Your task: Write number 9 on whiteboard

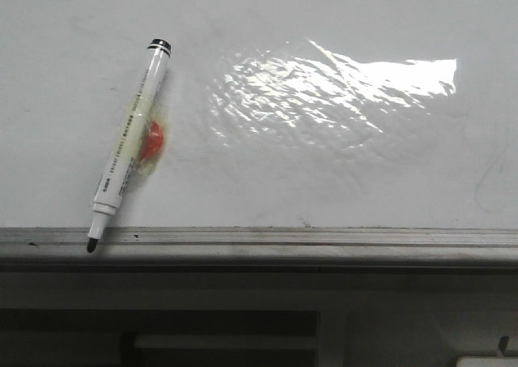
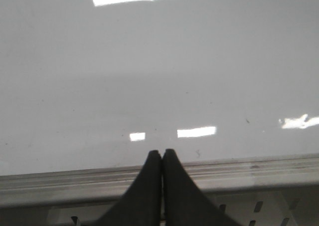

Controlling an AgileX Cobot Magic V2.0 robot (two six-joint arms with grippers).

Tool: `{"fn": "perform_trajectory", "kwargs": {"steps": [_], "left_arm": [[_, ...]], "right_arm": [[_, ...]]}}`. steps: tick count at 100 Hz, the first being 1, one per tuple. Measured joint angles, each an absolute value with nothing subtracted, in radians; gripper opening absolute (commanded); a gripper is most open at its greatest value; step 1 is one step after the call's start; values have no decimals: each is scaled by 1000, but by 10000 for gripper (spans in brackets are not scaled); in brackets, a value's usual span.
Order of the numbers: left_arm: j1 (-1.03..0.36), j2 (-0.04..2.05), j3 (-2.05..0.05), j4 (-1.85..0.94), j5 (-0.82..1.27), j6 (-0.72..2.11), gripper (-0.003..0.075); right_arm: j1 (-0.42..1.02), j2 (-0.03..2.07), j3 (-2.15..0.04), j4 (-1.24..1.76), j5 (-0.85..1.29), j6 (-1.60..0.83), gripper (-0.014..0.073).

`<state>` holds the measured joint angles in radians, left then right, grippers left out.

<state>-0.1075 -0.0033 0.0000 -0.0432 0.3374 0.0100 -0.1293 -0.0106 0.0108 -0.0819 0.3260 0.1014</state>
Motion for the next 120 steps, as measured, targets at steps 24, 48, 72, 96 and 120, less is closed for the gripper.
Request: {"fn": "perform_trajectory", "kwargs": {"steps": [24, 48, 72, 96, 120], "left_arm": [[-108, -3, 0, -31, 337, 10, -20], [-108, -3, 0, 32, 333, 10, -20], [-108, -3, 0, 39, 302, 10, -20], [-108, -3, 0, 45, 274, 10, -20], [-108, -3, 0, 50, 240, 10, -20]], "right_arm": [[-129, -11, 11, -82, 326, 96, -62], [-129, -11, 11, -82, 324, 96, -62], [-129, -11, 11, -82, 273, 96, -62], [-129, -11, 11, -82, 256, 99, -62], [-129, -11, 11, -198, 118, 97, -62]]}}
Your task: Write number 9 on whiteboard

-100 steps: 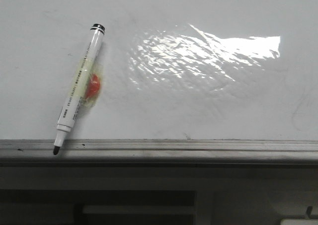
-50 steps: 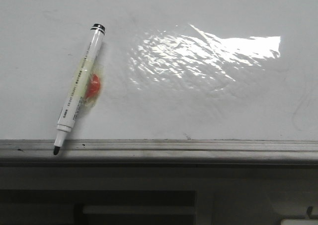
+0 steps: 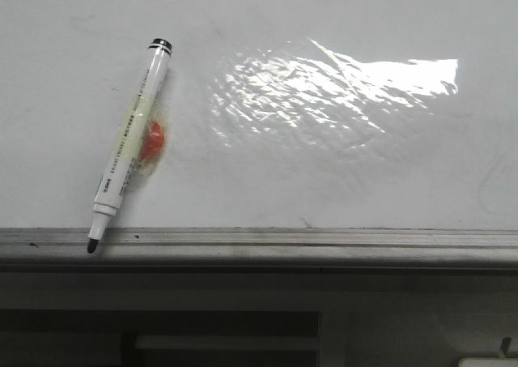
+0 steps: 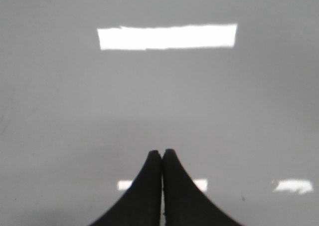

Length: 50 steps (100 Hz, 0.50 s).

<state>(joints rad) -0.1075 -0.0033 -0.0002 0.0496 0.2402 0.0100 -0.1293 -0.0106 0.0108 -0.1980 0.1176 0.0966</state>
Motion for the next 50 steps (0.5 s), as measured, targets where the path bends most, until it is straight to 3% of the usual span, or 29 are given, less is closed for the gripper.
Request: {"fn": "perform_trajectory", "kwargs": {"steps": [50], "left_arm": [[-108, -3, -4, -71, 172, 10, -21]], "right_arm": [[-86, -11, 11, -95, 59, 126, -62]]}}
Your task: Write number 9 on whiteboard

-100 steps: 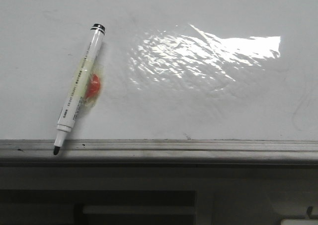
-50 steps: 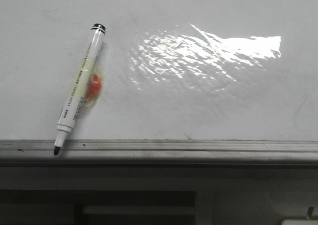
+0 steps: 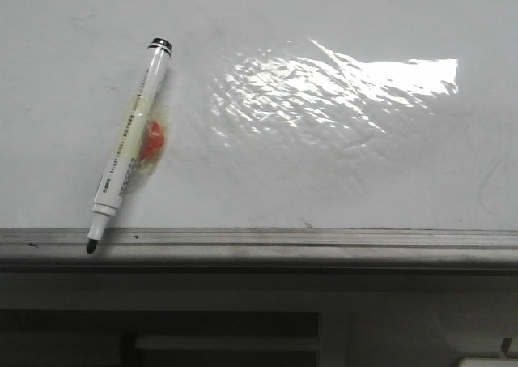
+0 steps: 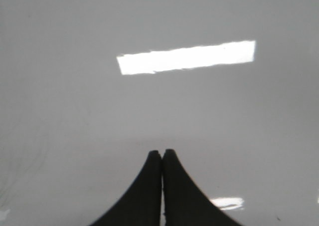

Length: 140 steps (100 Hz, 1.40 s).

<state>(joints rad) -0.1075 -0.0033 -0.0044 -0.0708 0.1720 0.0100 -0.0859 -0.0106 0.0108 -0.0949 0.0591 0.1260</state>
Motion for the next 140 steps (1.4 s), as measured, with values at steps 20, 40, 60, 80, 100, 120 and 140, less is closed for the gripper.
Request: {"fn": "perform_trajectory", "kwargs": {"steps": [20, 40, 60, 80, 100, 120, 140], "left_arm": [[-108, 50, -97, -96, 235, 26, -20], [-108, 167, -175, -104, 217, 31, -20], [-108, 214, -183, -165, 190, 32, 161], [-108, 248, -181, -207, 93, 32, 412], [-114, 312, -175, -125, -20, 35, 400], [-255, 435, -175, -34, -175, 0, 400], [-546, 601, -175, 6, -223, -17, 399]], "right_arm": [[-21, 65, -119, -52, 234, 128, -46], [-19, 240, -259, 6, 337, 128, -48], [-19, 290, -275, 10, 358, 128, -48], [-19, 292, -276, 10, 422, 128, -48], [-4, 292, -276, 10, 424, 128, -48], [0, 292, -276, 10, 430, 128, -48], [0, 292, -276, 10, 438, 128, -48]]}}
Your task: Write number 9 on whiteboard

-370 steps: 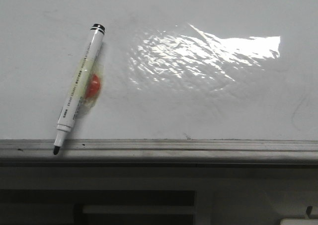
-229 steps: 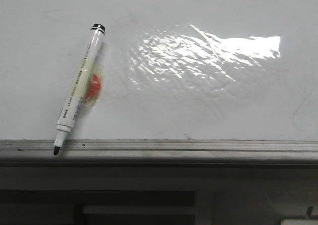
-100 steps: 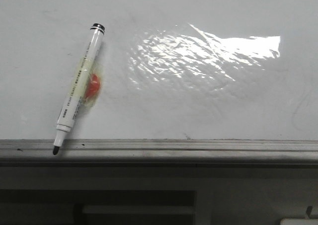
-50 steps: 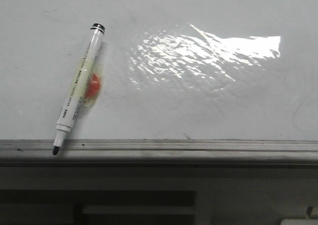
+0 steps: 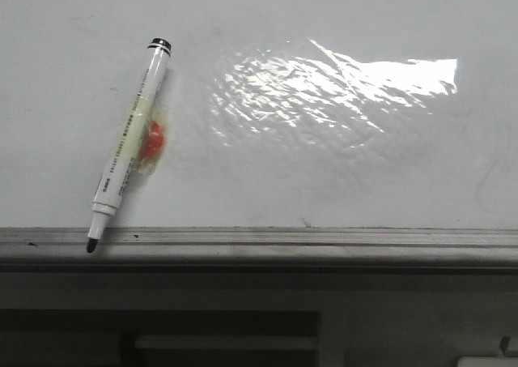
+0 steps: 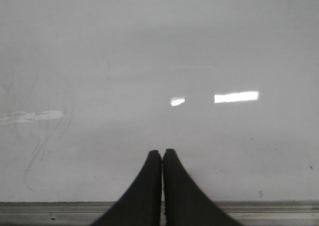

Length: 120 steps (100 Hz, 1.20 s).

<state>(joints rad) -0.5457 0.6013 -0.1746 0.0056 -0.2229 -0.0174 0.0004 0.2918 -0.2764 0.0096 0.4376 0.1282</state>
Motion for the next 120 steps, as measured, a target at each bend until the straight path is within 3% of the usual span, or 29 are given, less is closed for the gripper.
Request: {"fn": "perform_trajectory", "kwargs": {"steps": [18, 34, 60, 92, 120], "left_arm": [[-773, 764, -175, -15, -293, -18, 397], [-876, 916, -175, -49, -435, -20, 351], [-918, 1124, -176, -109, -664, -56, 331], [-918, 1238, -178, -173, -718, -67, 325], [-918, 1278, -180, -171, -728, -68, 132]], "right_arm": [[0, 292, -276, 10, 446, 128, -48], [0, 292, -276, 10, 446, 128, -48], [0, 292, -276, 10, 451, 128, -48], [0, 292, -276, 12, 455, 128, -48], [14, 292, -276, 12, 458, 128, -48]]}}
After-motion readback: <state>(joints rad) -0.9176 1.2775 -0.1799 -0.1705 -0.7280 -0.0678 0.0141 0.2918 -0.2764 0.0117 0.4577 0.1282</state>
